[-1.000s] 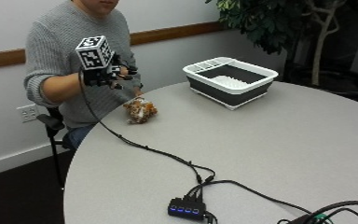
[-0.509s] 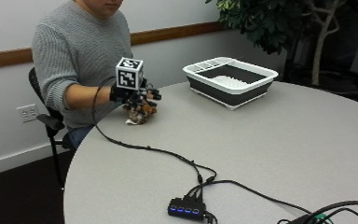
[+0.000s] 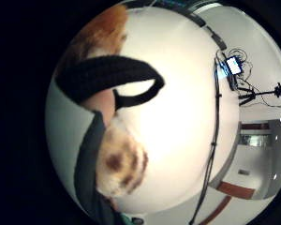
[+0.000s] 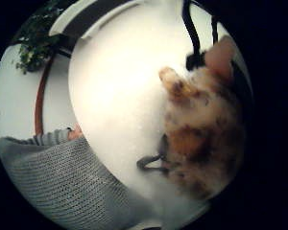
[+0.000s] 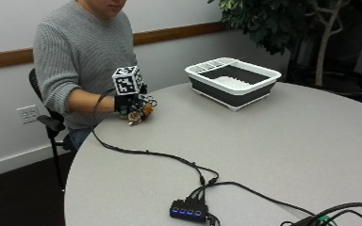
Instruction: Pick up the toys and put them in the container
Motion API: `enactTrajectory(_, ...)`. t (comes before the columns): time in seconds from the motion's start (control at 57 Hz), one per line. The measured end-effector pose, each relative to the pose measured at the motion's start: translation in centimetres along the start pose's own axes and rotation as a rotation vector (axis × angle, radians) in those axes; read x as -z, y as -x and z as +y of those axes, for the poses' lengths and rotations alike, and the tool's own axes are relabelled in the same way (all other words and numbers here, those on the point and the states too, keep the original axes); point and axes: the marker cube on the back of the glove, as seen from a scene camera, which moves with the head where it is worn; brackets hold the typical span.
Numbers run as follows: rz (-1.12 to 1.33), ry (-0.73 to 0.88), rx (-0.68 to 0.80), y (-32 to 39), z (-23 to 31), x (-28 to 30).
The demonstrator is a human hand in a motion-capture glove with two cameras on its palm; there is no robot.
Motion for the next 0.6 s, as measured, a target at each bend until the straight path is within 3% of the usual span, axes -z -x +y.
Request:
enactTrajectory(0.105,-0.069,-0.026,0.003,-1.5,-1.9,3.2)
enactTrajectory(0.21,-0.017,-0.127,-0.061,-4.7,-5.4,11.1)
enactTrajectory(0.351,0.018,-0.267,0.064,-2.8,-7.7,20.1)
enactTrajectory(0.438,0.005,-0.281,0.199,-0.7,-10.3,21.7)
enactTrajectory(0.596,-0.105,-0.259,0.239,9.7,-19.6,20.1)
